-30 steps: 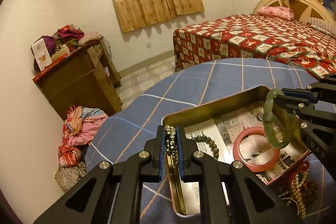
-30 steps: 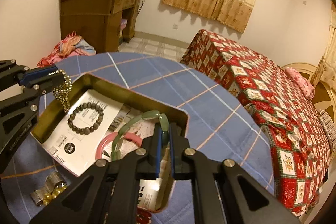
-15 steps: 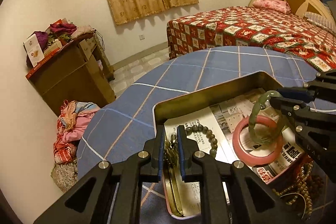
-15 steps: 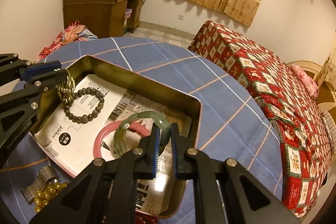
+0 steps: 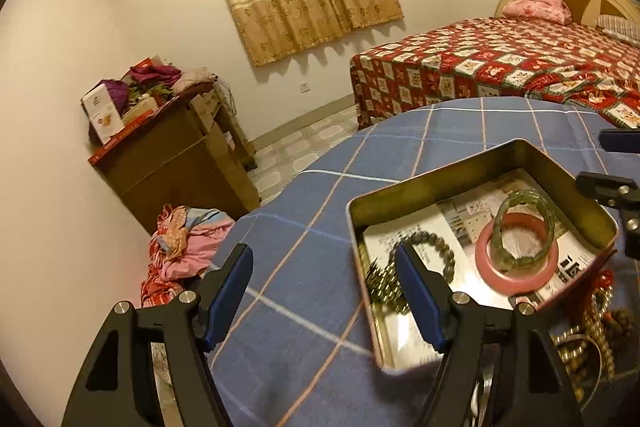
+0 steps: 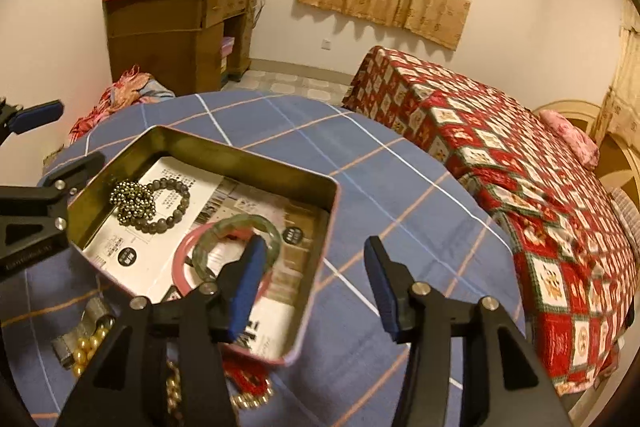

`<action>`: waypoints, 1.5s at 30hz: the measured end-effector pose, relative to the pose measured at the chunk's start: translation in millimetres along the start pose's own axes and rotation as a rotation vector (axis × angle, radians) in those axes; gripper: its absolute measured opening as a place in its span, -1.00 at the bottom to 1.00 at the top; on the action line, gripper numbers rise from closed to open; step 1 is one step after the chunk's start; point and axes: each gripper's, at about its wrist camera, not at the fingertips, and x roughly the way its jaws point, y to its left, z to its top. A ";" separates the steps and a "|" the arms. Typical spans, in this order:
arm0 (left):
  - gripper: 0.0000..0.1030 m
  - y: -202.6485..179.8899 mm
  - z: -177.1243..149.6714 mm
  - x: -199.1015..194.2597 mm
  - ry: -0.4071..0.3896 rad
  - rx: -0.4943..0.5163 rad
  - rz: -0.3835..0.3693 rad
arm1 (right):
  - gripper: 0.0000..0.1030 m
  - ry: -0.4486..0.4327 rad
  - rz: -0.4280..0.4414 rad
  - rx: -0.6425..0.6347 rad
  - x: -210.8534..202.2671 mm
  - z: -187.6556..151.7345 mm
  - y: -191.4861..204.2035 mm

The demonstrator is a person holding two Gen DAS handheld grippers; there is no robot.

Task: Organize jewelry
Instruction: 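Withdraw both open tools from the tin back toward the jewelry pile, then lower the left tool onto the silver mesh watch band and close it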

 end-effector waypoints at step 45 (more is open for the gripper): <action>0.43 -43.8 -89.2 -67.6 0.118 -0.047 -0.148 | 0.34 0.043 -0.001 0.046 -44.4 -92.6 3.3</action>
